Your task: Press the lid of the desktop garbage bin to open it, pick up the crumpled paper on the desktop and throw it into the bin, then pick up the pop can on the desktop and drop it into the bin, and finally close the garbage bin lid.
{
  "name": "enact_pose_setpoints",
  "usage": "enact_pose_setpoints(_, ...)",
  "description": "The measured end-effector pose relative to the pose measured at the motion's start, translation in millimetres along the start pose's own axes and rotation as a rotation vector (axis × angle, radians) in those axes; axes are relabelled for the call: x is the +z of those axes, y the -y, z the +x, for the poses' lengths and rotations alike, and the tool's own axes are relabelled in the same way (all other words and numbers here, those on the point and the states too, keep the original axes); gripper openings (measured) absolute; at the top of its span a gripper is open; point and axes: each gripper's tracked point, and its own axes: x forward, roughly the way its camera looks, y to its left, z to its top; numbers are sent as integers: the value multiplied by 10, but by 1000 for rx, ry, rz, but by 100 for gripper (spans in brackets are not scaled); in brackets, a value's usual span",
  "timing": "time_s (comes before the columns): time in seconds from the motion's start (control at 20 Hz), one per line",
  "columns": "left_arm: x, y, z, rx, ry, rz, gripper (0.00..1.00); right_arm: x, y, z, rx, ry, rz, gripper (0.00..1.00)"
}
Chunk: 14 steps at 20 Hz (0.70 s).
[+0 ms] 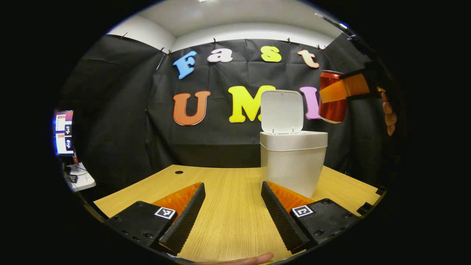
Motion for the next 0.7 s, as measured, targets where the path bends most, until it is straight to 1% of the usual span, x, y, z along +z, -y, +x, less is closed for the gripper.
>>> enact_pose_setpoints(0.15, 18, -20, -4, -8, 3, -23, 99, 212, 12, 268, 8, -17, 16, 81)
enact_pose_setpoints(0.3, 8, -53, 0, -6, -6, -38, 98, 400, -41, 516, 33, -46, 96, 81)
enact_pose_setpoints(0.35, -9, -82, 1, 1, -12, -42, 99, 444, -53, 616, 41, -53, 101, 81)
enact_pose_setpoints(0.5, -11, -109, 6, 3, -16, -54, 99, 388, -54, 870, 33, -114, 67, 82)
enact_pose_setpoints(0.6, -8, -145, 19, 13, -16, -52, 99, 296, -20, 1020, 14, -152, 44, 81)
enact_pose_setpoints(0.7, -26, -146, 20, 10, -18, -44, 99, 180, 21, 1165, 3, -189, 55, 81)
